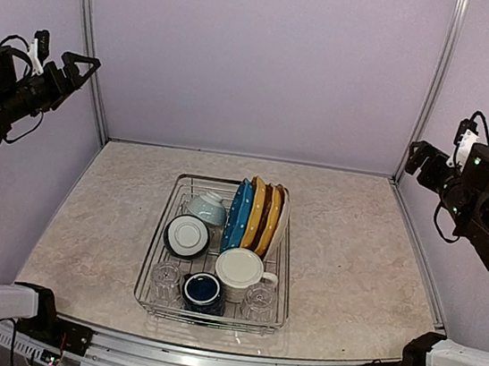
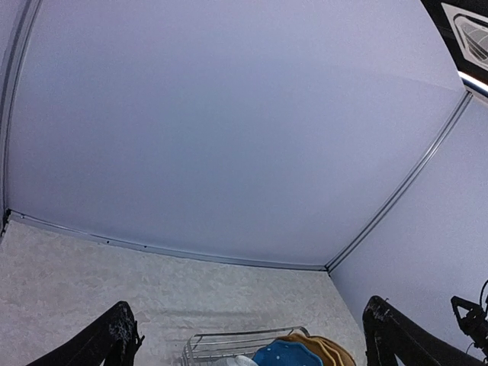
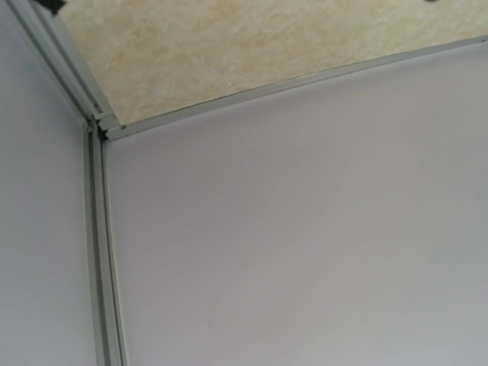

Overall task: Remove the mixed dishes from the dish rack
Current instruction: Grab the plate from the dish rack, then place the plate at the center of the board, then grab the plate from the dish rack.

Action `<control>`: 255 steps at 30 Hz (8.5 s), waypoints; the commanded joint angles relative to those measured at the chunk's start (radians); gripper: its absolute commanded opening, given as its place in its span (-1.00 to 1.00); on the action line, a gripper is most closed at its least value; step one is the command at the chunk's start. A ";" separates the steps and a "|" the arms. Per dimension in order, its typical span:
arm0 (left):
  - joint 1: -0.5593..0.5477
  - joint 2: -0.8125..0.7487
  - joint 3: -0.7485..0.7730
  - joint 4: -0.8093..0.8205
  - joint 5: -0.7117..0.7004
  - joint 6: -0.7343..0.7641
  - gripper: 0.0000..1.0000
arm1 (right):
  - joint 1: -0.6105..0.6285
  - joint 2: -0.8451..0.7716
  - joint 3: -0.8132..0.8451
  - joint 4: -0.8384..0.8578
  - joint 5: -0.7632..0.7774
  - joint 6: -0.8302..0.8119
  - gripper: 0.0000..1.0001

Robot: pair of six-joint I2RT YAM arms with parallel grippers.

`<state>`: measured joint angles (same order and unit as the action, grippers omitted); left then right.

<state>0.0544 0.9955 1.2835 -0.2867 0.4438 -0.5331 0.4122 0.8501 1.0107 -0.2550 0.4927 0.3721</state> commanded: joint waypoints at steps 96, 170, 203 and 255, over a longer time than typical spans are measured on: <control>-0.316 0.272 -0.020 -0.282 -0.008 0.164 0.98 | 0.603 1.203 1.179 -1.120 0.386 0.542 -1.00; -0.338 0.246 0.051 -0.235 0.004 0.094 0.98 | -0.454 0.846 -0.279 0.522 -1.066 0.215 -0.99; -0.436 0.197 0.091 -0.086 -0.204 0.218 0.98 | -0.154 0.567 0.010 -0.286 -0.299 0.021 0.46; -0.439 0.258 0.103 -0.098 -0.122 0.156 0.98 | 0.580 1.155 0.794 -0.694 0.129 0.577 -0.22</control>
<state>-0.3786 1.2430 1.3804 -0.3820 0.3077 -0.3702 0.9771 1.9491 1.7645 -0.8959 0.5896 0.9115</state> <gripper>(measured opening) 0.990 0.416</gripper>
